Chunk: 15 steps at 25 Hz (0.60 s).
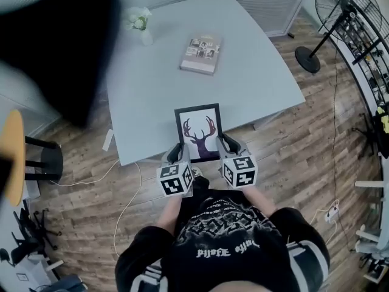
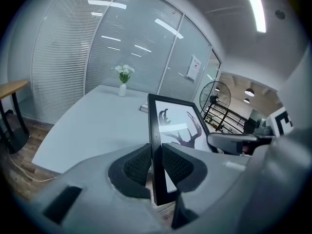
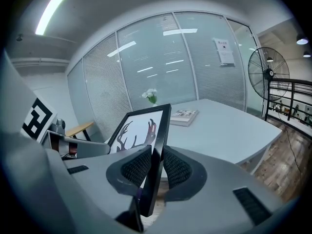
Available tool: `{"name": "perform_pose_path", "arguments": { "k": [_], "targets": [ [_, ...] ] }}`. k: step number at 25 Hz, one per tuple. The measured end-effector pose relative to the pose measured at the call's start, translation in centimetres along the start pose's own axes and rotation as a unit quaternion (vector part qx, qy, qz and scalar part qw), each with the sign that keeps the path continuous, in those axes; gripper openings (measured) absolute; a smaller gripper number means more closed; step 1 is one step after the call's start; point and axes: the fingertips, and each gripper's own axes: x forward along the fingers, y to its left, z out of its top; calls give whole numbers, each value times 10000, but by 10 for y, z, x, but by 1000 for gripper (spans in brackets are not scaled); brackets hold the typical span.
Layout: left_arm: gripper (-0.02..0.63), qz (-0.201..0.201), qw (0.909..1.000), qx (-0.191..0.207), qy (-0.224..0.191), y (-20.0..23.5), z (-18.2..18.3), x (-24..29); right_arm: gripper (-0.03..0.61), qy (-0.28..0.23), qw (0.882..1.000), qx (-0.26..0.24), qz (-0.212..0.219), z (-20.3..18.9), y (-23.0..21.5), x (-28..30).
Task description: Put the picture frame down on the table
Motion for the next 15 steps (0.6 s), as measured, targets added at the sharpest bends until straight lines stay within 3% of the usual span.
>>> {"name": "perform_pose_path", "arguments": {
  "k": [9, 15],
  "targets": [
    [81, -237, 9996, 103, 94, 34, 32, 34, 74, -21, 9994, 128, -317, 20, 5, 48],
    [81, -248, 9997, 19, 77, 47, 43, 43, 74, -17, 9996, 94, -260, 30, 10, 63]
  ]
}}
